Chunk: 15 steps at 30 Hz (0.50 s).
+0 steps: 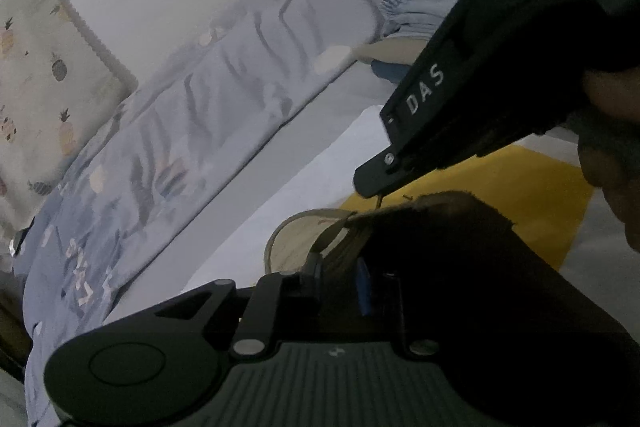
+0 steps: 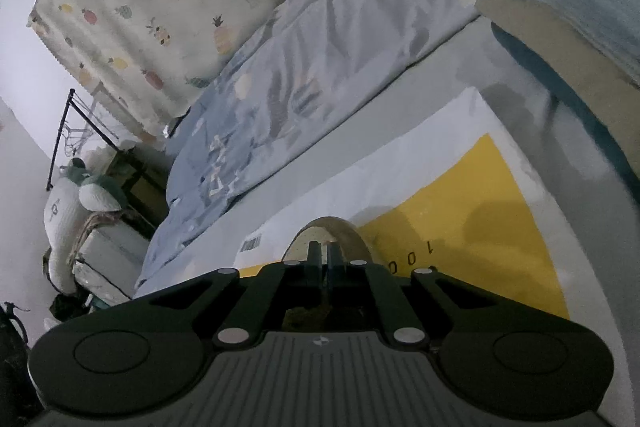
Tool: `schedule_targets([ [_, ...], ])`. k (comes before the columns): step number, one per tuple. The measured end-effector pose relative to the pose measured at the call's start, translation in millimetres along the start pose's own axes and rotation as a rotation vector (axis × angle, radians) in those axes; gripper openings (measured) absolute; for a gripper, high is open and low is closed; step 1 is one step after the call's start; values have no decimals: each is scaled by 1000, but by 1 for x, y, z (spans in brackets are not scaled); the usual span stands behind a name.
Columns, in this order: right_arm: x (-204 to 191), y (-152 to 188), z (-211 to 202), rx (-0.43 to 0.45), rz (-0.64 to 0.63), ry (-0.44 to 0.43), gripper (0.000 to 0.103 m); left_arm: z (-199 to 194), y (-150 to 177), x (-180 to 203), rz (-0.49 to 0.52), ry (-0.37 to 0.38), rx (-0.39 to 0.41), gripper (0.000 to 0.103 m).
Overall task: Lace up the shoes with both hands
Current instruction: 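Grasp the dark lace at the sneaker toe with the right gripper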
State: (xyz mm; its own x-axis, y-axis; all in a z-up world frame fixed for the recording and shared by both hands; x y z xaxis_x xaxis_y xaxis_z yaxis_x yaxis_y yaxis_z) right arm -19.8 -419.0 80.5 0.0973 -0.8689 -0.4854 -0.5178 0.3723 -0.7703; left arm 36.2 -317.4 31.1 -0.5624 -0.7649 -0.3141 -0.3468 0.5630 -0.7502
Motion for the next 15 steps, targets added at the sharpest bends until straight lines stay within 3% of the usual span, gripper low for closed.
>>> schedule_targets([
  [5,2,-2,-6,20,2,37,2,-5,3,-5,-46,-10,3,19],
  [11,25,-16,-23,84,27,185,0,-11,7,-3,-78,-29,12,19],
  [15,39,-19,-27,83,66,192,0,-14,7,-1,-88,-29,17,19],
])
Point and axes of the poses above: each gripper's, at about its wrist camera, not at the fingertips, and z roughly the way its jaws point, x to its right, y to its underside, the point moved 2 cm from there along z, roughly the way its jaws point, and after that the axes turned 15 degrees about -z, right-handed, at the moved point
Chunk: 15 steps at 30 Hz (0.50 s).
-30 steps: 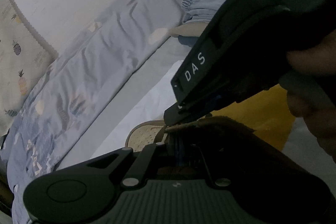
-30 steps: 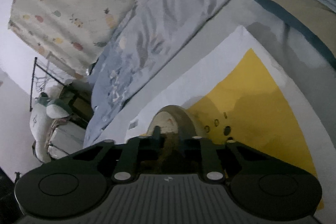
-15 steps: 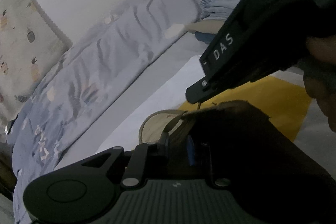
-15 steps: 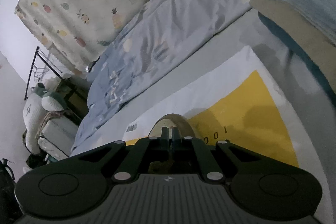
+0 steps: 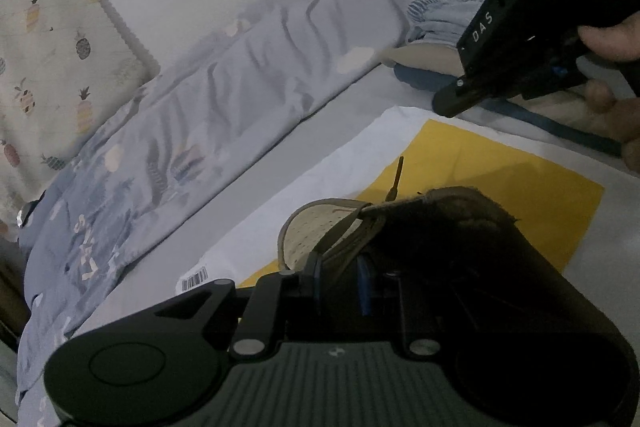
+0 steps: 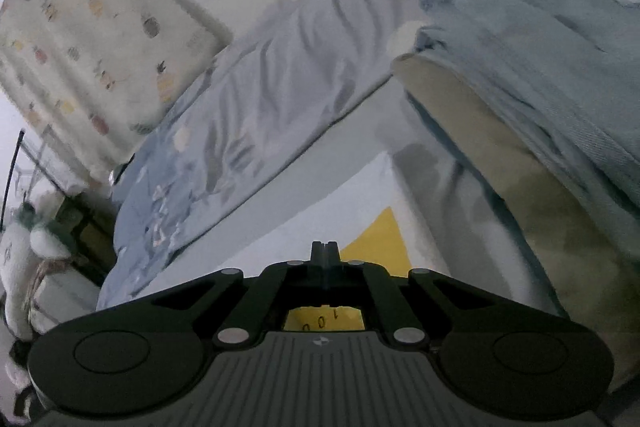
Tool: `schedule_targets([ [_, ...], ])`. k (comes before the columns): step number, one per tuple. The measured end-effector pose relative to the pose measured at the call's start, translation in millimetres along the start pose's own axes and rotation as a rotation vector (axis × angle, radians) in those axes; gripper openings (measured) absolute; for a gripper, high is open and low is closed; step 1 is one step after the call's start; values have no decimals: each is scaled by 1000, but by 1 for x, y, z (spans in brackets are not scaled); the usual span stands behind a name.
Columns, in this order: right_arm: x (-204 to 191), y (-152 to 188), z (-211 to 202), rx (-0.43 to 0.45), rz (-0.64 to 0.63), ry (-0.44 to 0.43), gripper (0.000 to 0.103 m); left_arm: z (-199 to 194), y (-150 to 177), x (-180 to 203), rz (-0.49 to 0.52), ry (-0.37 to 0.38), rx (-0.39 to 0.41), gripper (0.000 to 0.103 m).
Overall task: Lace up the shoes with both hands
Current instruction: 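Grasp the dark lace at the sneaker toe with the right gripper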
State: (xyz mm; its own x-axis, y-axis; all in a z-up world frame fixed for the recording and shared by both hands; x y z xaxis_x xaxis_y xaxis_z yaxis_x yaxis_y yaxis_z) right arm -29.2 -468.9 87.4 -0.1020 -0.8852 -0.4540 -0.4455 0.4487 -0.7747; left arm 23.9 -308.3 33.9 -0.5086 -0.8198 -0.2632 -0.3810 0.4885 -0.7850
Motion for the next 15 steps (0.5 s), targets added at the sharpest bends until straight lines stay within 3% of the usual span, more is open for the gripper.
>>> schedule_targets([
  [3,-4,3,4,-15,35,-81,12,-2,1,0,2,6,1,20],
  [5,-10,5,4,-14,31,-126,35,-7,2,-1,-9,17,1,23],
  [6,-12,6,4,-11,25,-136,37,-9,3,-1,-14,22,0,26],
  [10,-17,8,6,-17,33,-166,39,-27,3,-5,-72,43,20,27],
  [15,-13,11,7,-36,63,-158,39,-50,5,-21,-219,32,67,27],
])
Point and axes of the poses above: each gripper's, at about its wrist camera, not at the fingertips, and z roughly the way its jaws point, x to its right, y to its underside, the point moved 2 cm from there along z, roughly the way its jaws point, and after that the axes turned 15 degrees about -z, right-handed, at the moved point
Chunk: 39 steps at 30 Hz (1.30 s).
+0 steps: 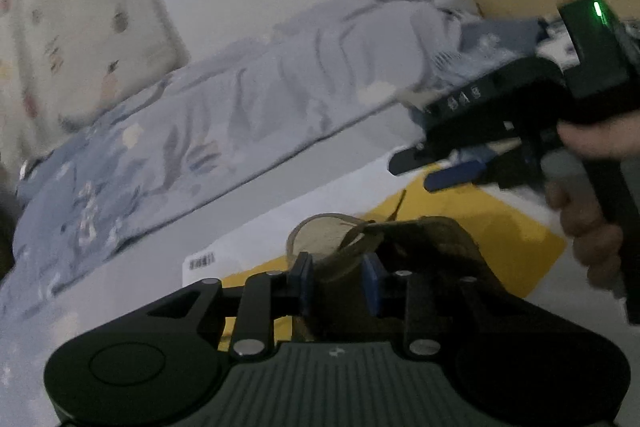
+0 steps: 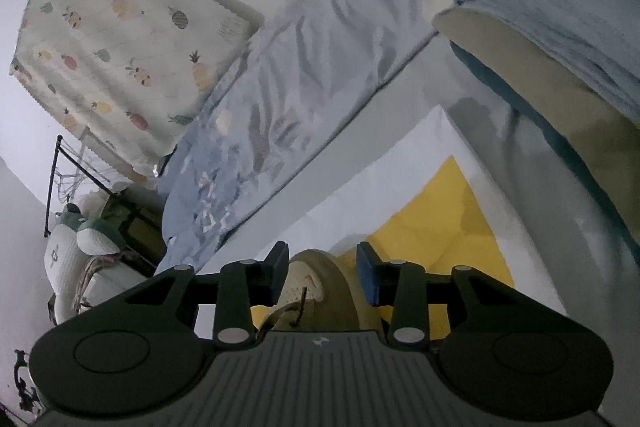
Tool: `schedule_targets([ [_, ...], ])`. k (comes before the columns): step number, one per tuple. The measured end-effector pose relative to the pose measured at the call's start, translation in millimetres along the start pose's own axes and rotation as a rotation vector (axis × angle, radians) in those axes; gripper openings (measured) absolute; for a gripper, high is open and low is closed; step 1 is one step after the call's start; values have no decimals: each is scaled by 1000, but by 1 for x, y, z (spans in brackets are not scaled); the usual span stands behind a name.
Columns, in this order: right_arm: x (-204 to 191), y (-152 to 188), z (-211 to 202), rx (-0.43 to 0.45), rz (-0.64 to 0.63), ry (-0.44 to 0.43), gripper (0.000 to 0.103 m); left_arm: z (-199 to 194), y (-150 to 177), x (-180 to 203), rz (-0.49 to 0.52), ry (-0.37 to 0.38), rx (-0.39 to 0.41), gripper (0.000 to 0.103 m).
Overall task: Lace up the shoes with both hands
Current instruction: 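Grasp the dark lace at the sneaker toe with the right gripper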
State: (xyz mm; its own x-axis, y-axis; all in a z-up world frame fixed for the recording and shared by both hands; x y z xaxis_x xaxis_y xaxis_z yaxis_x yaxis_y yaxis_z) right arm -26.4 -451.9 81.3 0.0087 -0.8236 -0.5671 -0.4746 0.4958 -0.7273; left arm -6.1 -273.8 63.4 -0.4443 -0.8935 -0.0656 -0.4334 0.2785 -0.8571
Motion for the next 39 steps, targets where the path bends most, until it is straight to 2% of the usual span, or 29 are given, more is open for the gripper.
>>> schedule_targets([
  [5,-3,2,2,-1,6,-13,41,-6,3,-19,-152,-25,-22,28],
  [12,-6,8,7,-19,19,-25,42,11,8,-38,-366,11,-81,28],
  [15,-5,11,8,-23,29,-20,42,14,11,-44,-443,20,-76,15],
  [22,-5,23,14,-51,50,-24,42,14,20,-41,-467,-5,-21,12],
  [28,-7,30,18,-44,76,-52,41,15,21,-40,-484,-11,-12,12],
  [33,-7,33,19,-28,96,-64,26,15,21,-41,-509,-13,-11,12],
  [39,-16,33,22,-21,34,-56,10,15,21,-43,-523,-10,-12,12],
])
Point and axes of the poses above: each gripper's, at about its wrist camera, not at the fingertips, and z roughly the way its jaws point, x to its right, y to its underside, the point moved 2 cm from there along z, roughly the way its jaws point, and after that the axes turned 15 degrees about -z, right-handed, at the moved point
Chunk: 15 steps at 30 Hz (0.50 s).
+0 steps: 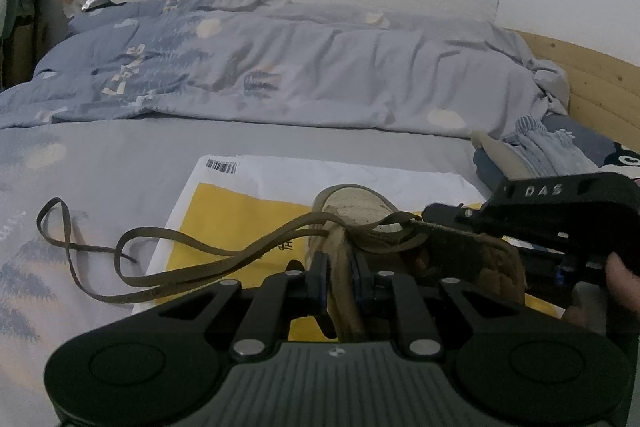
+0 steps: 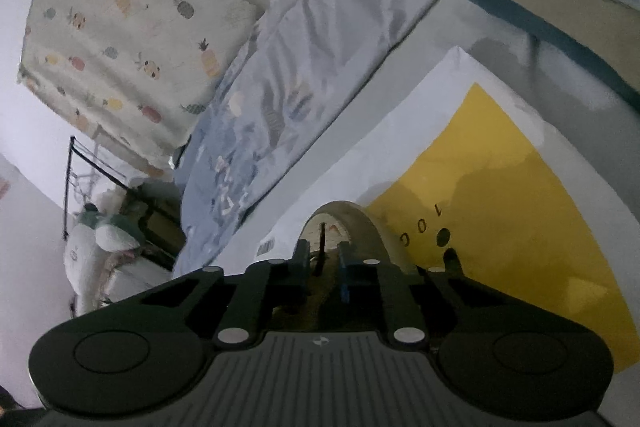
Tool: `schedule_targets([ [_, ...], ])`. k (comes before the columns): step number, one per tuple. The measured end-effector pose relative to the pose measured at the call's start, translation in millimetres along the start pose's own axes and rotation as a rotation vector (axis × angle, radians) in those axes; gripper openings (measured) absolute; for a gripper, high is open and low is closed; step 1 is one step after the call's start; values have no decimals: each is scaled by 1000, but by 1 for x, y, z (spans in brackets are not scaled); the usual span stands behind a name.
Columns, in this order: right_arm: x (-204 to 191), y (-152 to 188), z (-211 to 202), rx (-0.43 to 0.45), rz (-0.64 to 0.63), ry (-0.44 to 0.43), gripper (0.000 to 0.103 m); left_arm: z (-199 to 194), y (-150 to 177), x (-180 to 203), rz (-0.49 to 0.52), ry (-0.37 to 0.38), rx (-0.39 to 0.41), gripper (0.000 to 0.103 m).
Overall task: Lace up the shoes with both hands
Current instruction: 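Grasp the dark lace at the sneaker toe with the right gripper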
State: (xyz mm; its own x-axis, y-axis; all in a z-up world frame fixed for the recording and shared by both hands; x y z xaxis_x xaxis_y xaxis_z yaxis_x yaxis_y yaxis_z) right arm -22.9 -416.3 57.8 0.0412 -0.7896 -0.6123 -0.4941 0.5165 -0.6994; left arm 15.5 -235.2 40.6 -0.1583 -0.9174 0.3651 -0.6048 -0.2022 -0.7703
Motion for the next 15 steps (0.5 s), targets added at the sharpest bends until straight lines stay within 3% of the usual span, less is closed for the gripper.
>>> schedule_targets([
  [2,-4,-1,0,3,-42,15,1,0,0,0,-10,-1,1,12],
  [15,-28,-9,-12,10,-317,137,1,-1,3,-1,-21,-15,30,9],
])
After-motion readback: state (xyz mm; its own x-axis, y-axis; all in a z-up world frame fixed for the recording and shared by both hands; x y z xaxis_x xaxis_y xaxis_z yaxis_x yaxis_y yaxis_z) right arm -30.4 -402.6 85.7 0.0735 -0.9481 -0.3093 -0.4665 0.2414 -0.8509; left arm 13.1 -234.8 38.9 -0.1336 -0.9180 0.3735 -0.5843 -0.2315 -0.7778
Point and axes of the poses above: each gripper's, at about its wrist camera, not at the fingertips, and z roughly the way its jaws point, x to its right, y to its underside, the point moved 2 cm from there along z, roughly the way its jaws point, and after that the axes turned 15 degrees about -z, right-handed, at the moved point
